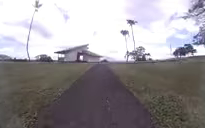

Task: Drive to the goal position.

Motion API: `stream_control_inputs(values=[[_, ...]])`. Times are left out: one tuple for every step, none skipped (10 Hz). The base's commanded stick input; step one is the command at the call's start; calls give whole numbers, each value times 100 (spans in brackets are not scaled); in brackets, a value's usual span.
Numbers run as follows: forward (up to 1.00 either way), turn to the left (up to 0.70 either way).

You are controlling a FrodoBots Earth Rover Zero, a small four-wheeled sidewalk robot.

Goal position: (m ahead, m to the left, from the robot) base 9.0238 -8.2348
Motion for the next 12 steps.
stream_control_inputs(values=[[50, 0], [50, 0], [50, 0], [50, 0], [50, 0], [50, 0], [50, 0], [50, 0], [50, 0], [50, 0], [50, 0], [50, 0]])
